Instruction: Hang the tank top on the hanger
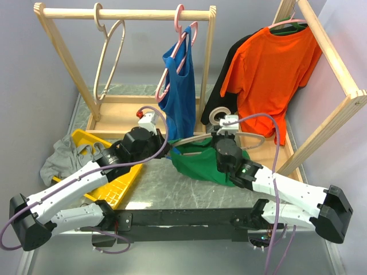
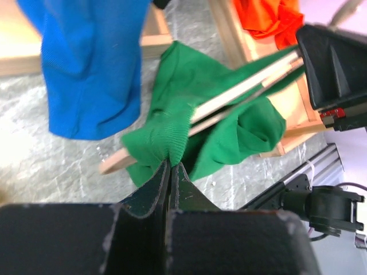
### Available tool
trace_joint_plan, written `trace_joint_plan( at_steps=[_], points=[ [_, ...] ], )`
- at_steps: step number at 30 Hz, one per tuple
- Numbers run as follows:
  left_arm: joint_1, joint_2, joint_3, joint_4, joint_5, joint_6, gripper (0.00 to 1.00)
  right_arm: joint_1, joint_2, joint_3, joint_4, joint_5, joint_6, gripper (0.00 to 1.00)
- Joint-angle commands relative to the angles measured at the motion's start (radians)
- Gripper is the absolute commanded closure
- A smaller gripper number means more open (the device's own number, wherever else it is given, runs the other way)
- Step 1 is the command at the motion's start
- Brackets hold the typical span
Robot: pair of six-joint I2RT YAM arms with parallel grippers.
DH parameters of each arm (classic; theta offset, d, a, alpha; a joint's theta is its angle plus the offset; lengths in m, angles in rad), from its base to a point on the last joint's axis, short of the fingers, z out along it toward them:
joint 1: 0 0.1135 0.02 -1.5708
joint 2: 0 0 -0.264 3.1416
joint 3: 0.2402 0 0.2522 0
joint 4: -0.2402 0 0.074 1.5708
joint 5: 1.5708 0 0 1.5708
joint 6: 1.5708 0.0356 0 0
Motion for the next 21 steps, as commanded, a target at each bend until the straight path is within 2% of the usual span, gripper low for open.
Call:
trace_joint_plan(
  at_steps=[1, 11, 15, 16, 18, 21],
  points=[
    [-0.033, 0.037, 0.112, -0.041, -0.022, 0.054, 0.99, 0.035, 0.037, 0.151, 0.012, 0.070, -0.033, 1.00],
    [-0.074, 0.074, 0.371, -0.051, -0.096, 0.068, 0.98, 0.067, 0.077, 0.389, -0.072, 0.061, -0.130, 1.00],
    [-0.076, 0.111, 0.473, -0.051, -0.084, 0.083, 0.93, 0.084, 0.075, 0.507, -0.112, 0.039, -0.171, 1.00],
    [-0.076, 0.116, 0.491, -0.048, -0.078, 0.089, 0.84, 0.084, 0.068, 0.553, -0.120, 0.007, -0.171, 1.00],
    [-0.078, 0.116, 0.531, -0.010, -0.049, 0.092, 0.85, 0.093, 0.063, 0.602, -0.137, -0.033, -0.183, 1.00],
    [-0.078, 0.108, 0.556, 0.056, -0.004, 0.085, 0.80, 0.118, 0.074, 0.720, -0.161, -0.048, -0.214, 1.00]
  ],
)
